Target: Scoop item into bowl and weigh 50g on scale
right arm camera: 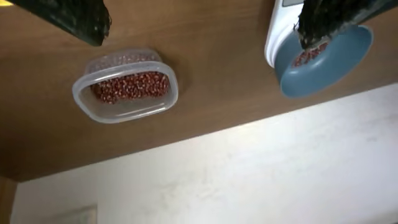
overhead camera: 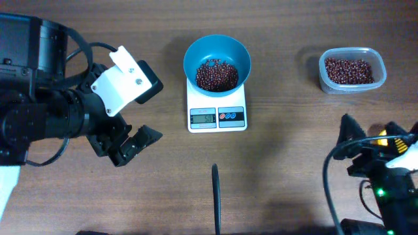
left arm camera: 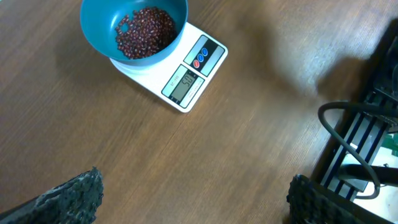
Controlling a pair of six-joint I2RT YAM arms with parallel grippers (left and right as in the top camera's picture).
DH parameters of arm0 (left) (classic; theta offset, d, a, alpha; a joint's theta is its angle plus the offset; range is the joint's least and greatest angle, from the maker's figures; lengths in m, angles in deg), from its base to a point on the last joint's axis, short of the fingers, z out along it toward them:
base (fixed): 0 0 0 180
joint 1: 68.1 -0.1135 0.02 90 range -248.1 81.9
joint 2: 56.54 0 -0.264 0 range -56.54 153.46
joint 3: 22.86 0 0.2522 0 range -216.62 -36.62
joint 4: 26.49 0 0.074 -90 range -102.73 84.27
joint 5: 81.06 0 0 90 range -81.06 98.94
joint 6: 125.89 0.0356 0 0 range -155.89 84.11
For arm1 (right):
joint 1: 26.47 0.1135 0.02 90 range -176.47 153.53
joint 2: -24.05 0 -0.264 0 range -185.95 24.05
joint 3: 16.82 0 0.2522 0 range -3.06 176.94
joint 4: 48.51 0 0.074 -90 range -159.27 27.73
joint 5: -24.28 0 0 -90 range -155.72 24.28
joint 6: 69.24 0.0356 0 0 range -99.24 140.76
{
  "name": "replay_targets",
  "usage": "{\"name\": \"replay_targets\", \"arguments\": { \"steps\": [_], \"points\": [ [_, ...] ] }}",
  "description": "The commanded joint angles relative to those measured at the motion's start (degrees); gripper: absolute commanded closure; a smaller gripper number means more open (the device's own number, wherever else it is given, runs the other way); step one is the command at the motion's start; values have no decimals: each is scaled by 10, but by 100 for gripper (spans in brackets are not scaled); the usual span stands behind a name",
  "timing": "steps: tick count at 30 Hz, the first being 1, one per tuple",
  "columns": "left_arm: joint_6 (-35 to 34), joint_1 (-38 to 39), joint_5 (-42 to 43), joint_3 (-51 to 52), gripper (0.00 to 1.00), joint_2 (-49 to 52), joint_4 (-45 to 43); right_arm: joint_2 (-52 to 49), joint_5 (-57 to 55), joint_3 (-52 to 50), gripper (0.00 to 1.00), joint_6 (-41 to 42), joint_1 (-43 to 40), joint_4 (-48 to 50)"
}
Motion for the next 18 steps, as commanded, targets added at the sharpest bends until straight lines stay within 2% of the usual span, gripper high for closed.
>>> {"name": "replay_targets", "arguments": {
  "steps": [1,4,18],
  "points": [
    [9,-3,8,-7,1,-1,0,20,8,-33,1,-10,12,20],
    [9,-3,8,-7,1,-1,0,20,10,-34,1,-70,24,24],
    [9,-3,8,-7,1,-1,0,20,8,-54,1,-100,34,27]
  ]
}}
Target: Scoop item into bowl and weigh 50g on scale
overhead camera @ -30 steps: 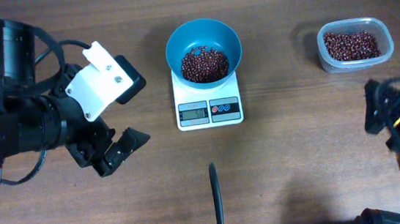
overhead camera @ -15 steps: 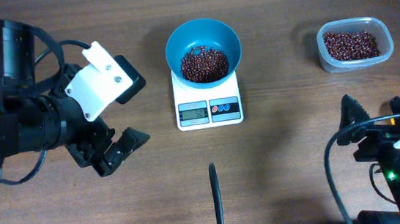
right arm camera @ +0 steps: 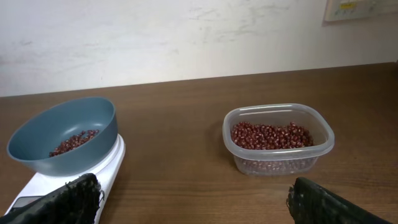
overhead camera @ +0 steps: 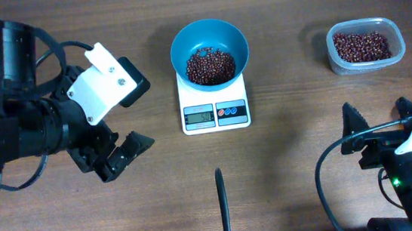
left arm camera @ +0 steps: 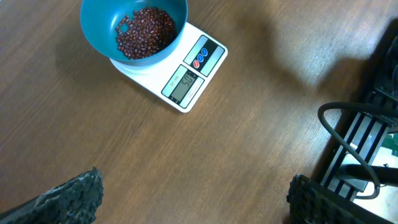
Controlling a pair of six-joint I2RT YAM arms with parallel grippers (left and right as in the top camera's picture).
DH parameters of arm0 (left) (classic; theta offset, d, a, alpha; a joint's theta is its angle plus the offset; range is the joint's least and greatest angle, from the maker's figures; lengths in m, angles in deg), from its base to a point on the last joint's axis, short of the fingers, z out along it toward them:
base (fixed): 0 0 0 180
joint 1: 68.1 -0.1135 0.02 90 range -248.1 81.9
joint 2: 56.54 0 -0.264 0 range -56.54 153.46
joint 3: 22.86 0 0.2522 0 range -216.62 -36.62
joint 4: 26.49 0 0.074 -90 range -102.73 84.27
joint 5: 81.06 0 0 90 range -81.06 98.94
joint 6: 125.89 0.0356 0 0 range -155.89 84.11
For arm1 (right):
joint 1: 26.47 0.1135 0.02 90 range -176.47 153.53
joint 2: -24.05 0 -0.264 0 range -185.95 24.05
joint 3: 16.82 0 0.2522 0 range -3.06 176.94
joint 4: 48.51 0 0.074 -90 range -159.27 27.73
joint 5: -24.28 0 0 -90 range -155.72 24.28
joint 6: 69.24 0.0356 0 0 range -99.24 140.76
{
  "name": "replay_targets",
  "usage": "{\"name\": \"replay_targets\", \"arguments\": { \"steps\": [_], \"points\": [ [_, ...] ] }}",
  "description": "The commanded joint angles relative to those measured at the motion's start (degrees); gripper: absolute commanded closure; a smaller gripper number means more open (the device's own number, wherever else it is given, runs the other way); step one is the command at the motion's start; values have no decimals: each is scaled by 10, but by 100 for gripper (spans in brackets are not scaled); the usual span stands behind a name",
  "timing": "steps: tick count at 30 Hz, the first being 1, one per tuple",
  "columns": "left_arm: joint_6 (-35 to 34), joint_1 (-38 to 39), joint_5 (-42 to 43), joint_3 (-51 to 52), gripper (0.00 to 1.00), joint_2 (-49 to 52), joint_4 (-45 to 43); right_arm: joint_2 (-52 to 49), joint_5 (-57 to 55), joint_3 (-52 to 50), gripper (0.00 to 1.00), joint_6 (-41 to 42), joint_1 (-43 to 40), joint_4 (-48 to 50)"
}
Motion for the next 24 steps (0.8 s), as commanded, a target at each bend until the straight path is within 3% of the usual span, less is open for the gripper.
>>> {"name": "replay_targets", "arguments": {
  "steps": [1,5,11,13,15,24],
  "points": [
    [9,-3,8,-7,1,-1,0,7,11,-12,1,-9,5,3],
    [9,-3,8,-7,1,-1,0,7,19,-45,1,-50,5,68],
    [9,-3,8,-7,1,-1,0,7,53,-57,1,-58,10,74],
    [9,-3,8,-7,1,-1,0,7,57,-92,1,-58,10,118],
    [9,-3,8,-7,1,-1,0,7,58,-158,1,-58,10,229],
    [9,-3,8,-7,1,-1,0,7,46,-156,1,-63,9,216]
  ]
}}
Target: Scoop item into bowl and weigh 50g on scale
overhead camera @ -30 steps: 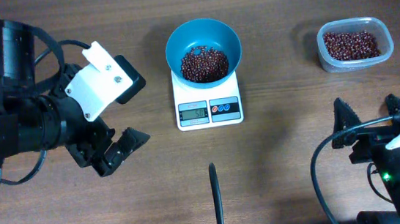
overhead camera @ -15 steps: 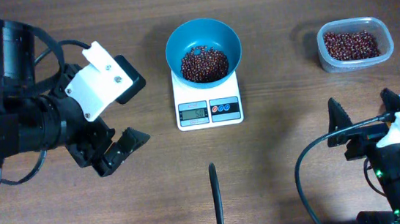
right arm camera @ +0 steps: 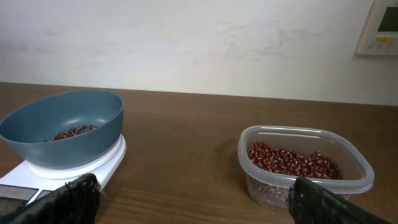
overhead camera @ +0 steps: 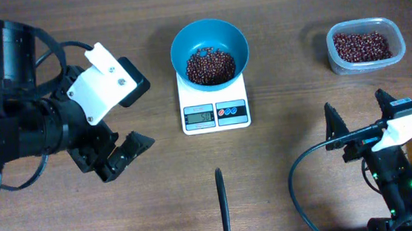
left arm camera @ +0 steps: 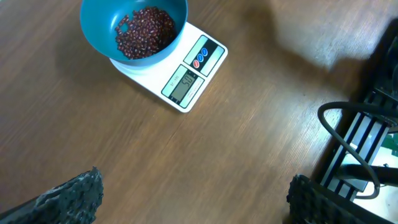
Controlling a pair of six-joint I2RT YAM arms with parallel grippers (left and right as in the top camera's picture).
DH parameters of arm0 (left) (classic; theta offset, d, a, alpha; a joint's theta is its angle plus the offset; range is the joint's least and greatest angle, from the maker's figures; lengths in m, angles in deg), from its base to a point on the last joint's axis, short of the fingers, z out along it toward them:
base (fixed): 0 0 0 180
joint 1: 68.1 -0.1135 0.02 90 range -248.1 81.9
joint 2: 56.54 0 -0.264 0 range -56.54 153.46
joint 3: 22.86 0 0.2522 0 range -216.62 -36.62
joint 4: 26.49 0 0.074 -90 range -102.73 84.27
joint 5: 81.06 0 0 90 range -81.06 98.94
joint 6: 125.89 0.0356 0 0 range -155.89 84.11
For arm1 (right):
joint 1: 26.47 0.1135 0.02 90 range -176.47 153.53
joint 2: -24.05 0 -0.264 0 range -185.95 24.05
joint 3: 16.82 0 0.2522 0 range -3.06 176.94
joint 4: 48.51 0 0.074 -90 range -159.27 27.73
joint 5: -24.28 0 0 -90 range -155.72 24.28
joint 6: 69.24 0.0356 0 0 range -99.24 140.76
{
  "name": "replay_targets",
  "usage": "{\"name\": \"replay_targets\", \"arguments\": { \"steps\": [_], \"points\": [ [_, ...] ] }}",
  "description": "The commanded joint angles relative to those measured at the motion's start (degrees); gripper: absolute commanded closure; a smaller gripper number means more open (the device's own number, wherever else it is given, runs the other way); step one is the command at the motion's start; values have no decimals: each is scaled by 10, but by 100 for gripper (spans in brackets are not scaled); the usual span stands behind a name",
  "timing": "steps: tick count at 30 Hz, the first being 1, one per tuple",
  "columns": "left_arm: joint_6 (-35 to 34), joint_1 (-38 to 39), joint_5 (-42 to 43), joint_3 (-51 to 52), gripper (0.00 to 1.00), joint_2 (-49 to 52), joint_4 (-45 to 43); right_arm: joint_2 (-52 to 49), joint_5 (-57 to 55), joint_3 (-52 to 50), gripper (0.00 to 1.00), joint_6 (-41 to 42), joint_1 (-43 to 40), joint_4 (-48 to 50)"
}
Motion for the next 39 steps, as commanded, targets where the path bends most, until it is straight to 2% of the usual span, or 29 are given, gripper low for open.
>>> {"name": "replay_targets", "arguments": {
  "steps": [1,39],
  "points": [
    [9,-3,8,-7,1,-1,0,5,-7,-3,1,-10,6,-6],
    [9,-3,8,-7,1,-1,0,4,1,-3,1,-10,5,-7]
  ]
}}
